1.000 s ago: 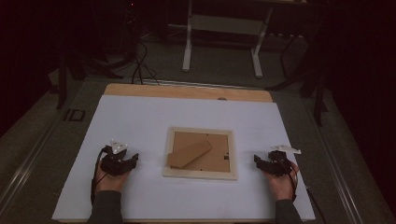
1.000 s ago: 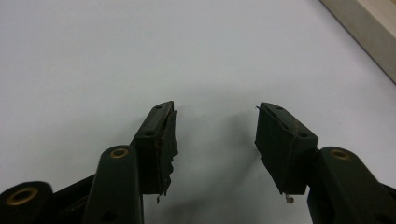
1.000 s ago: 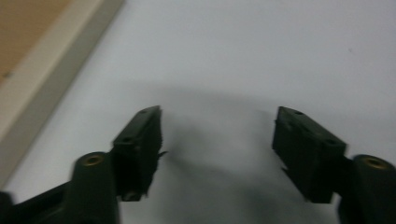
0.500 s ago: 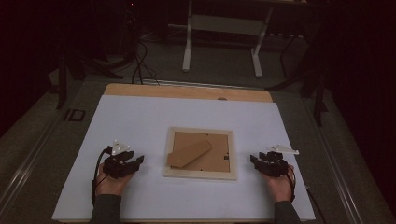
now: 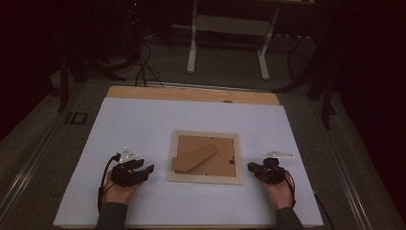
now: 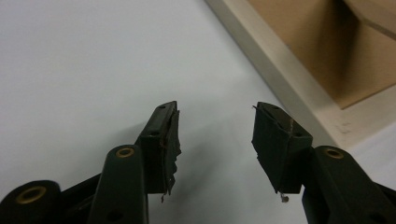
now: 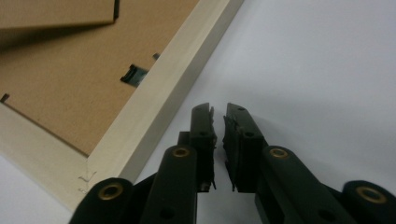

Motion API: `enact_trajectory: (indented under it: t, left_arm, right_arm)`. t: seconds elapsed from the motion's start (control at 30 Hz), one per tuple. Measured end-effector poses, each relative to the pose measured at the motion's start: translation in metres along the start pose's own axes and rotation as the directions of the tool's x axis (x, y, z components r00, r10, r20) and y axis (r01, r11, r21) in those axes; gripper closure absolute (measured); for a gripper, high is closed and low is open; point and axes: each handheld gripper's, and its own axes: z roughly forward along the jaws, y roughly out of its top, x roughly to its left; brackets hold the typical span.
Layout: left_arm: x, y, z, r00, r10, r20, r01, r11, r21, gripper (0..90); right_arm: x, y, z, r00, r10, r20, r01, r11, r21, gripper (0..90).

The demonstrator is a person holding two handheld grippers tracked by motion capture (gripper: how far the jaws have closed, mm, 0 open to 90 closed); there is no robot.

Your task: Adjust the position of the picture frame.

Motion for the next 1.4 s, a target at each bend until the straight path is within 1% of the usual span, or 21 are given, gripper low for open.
enact_trajectory:
  t: [0.03,0.13,0.17,0.2,0.23,0.3,0.37,0.43,0.53,0.67,0.7,0.77,0.8,0.9,0.97,1.0,1.13,1.2,1.27,1.37,1.4]
  left_arm:
    - [-0.001,0.000,0.001,1.0000,0.001,0.003,-0.001,1.0000,-0.002,52.1]
    - [-0.008,0.000,0.004,0.9993,0.026,0.028,-0.027,0.9996,0.011,54.9]
    - [-0.008,0.000,0.004,0.9993,0.026,0.028,-0.027,0.9996,0.011,55.9]
    - [-0.011,0.001,0.005,0.9987,0.037,0.035,-0.037,0.9992,0.014,55.9]
    - [-0.014,0.001,0.007,0.9977,0.056,0.039,-0.056,0.9982,0.022,58.2]
    - [-0.017,0.001,0.009,0.9965,0.075,0.038,-0.076,0.9966,0.033,60.2]
    - [-0.018,0.001,0.010,0.9961,0.079,0.039,-0.081,0.9960,0.039,62.5]
    - [-0.021,0.000,0.012,0.9946,0.092,0.049,-0.094,0.9944,0.047,65.0]
    - [-0.024,0.000,0.013,0.9916,0.111,0.066,-0.115,0.9919,0.054,70.2]
    - [-0.028,0.000,0.015,0.9878,0.126,0.091,-0.132,0.9892,0.063,80.0]
    - [-0.028,0.000,0.015,0.9878,0.126,0.091,-0.132,0.9892,0.063,82.0]
    - [-0.030,0.000,0.015,0.9858,0.137,0.098,-0.143,0.9875,0.065,87.5]
    - [-0.031,-0.001,0.015,0.9841,0.139,0.111,-0.147,0.9866,0.070,89.6]
    - [-0.032,-0.002,0.015,0.9832,0.143,0.114,-0.152,0.9858,0.072,89.8]
    - [-0.033,-0.004,0.014,0.9820,0.142,0.125,-0.152,0.9854,0.077,89.8]
    - [-0.034,-0.006,0.014,0.9824,0.133,0.131,-0.145,0.9861,0.082,89.8]
    - [-0.036,-0.008,0.012,0.9808,0.140,0.135,-0.152,0.9849,0.082,89.9]
    - [-0.037,-0.008,0.012,0.9783,0.155,0.138,-0.167,0.9822,0.085,89.8]
    - [-0.039,-0.009,0.013,0.9785,0.154,0.137,-0.168,0.9816,0.092,89.9]
    - [-0.040,-0.009,0.014,0.9772,0.159,0.141,-0.174,0.9795,0.102,89.8]
    - [-0.042,-0.009,0.015,0.9757,0.164,0.145,-0.180,0.9782,0.103,89.8]
  right_arm:
    - [0.000,0.000,0.000,1.0000,0.000,0.001,0.000,1.000,0.003,84.3]
    - [0.000,0.000,0.001,1.0000,0.006,0.001,-0.006,1.000,0.007,87.8]
    - [0.000,0.000,0.001,1.0000,0.006,0.001,-0.006,1.000,0.007,87.8]
    - [0.000,0.000,0.000,0.9999,0.010,0.002,-0.010,1.000,0.008,88.5]
    - [0.000,0.000,0.001,0.9998,0.018,0.006,-0.018,1.000,0.010,89.3]
    - [0.001,-0.001,0.003,0.9998,0.018,0.005,-0.018,1.000,0.013,89.4]
    - [0.002,-0.001,0.003,0.9998,0.017,0.005,-0.018,1.000,0.018,89.5]
    - [0.005,0.000,0.005,0.9999,0.014,0.004,-0.014,1.000,0.018,89.6]
    - [0.007,0.000,0.005,0.9999,0.011,0.004,-0.011,1.000,0.019,89.7]
    - [0.011,0.000,0.007,1.0000,0.001,-0.002,-0.001,1.000,0.024,89.8]
    - [0.011,0.000,0.007,1.0000,0.001,-0.002,-0.001,1.000,0.024,89.8]
    - [0.013,0.000,0.008,1.0000,-0.002,-0.003,0.003,1.000,0.024,89.8]
    - [0.013,0.000,0.008,1.0000,-0.001,-0.005,0.001,1.000,0.025,89.9]
    - [0.013,0.000,0.008,1.0000,-0.001,-0.006,0.001,1.000,0.025,89.9]
    - [0.014,0.000,0.008,1.0000,-0.003,-0.009,0.003,1.000,0.025,89.9]
    - [0.015,0.000,0.008,0.9999,-0.001,-0.013,0.002,1.000,0.029,89.9]
    - [0.016,0.001,0.008,0.9998,-0.008,-0.016,0.009,0.999,0.033,90.0]
    - [0.017,0.001,0.009,0.9998,-0.013,-0.015,0.013,0.999,0.033,90.0]
    - [0.018,0.002,0.009,0.9997,-0.013,-0.019,0.013,0.999,0.035,90.0]
    - [0.019,0.002,0.010,0.9997,-0.015,-0.020,0.016,0.999,0.034,90.0]
    - [0.019,0.003,0.011,0.9997,-0.015,-0.018,0.016,0.999,0.037,90.0]
